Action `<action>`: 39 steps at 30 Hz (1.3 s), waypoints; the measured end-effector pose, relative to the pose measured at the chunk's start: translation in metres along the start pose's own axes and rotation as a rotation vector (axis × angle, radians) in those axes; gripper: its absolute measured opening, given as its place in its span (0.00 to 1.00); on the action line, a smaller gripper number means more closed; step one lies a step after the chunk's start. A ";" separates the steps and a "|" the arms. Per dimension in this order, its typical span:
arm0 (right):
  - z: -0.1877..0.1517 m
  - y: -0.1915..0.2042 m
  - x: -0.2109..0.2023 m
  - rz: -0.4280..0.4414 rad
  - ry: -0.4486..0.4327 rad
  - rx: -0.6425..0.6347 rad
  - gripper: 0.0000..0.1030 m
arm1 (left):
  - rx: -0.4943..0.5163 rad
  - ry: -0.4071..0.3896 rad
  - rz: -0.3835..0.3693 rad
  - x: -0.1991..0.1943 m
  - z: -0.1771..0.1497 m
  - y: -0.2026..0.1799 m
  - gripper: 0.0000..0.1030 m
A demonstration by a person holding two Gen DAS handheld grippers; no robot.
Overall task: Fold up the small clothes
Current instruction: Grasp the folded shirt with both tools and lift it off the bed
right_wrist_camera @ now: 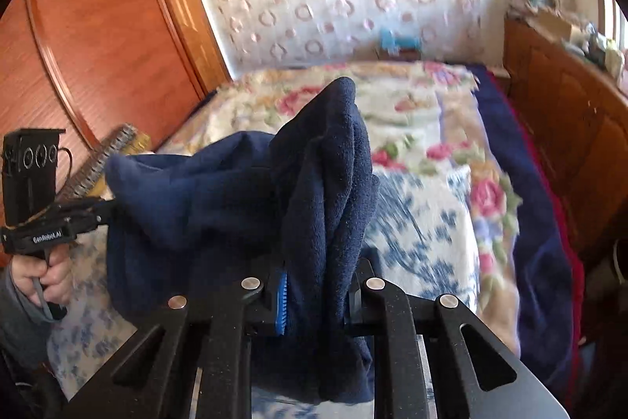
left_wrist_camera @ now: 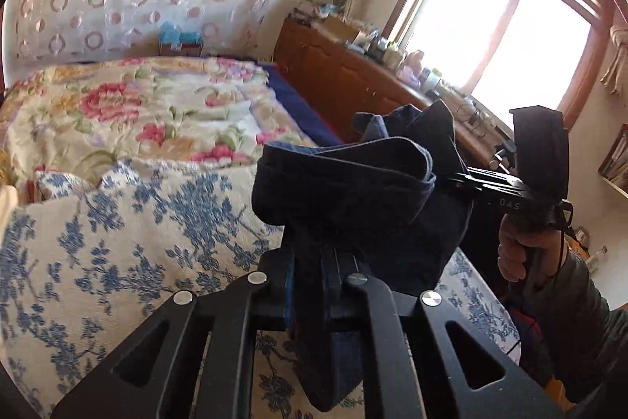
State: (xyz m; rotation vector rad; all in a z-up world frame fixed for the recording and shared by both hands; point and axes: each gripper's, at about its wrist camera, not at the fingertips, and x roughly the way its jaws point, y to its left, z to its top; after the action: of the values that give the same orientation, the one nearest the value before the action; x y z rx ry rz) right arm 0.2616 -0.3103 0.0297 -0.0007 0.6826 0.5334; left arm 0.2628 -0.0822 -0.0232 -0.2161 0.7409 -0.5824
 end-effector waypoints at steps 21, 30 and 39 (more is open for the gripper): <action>0.147 0.224 0.067 0.351 -0.161 -0.427 0.18 | -0.123 -0.409 0.370 -0.273 -0.030 0.089 0.10; 0.176 0.301 0.186 0.417 -0.037 -0.580 0.18 | -0.320 -0.387 0.485 -0.285 -0.095 0.161 0.10; 0.185 0.331 0.264 0.292 0.033 -0.573 0.38 | -0.386 -0.271 0.580 -0.260 -0.135 0.200 0.10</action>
State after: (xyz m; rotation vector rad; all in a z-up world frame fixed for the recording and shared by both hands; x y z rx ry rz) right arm 0.3879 0.1315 0.0719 -0.4527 0.5454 0.9979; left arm 0.1007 0.2321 -0.0482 -0.4088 0.6070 0.1454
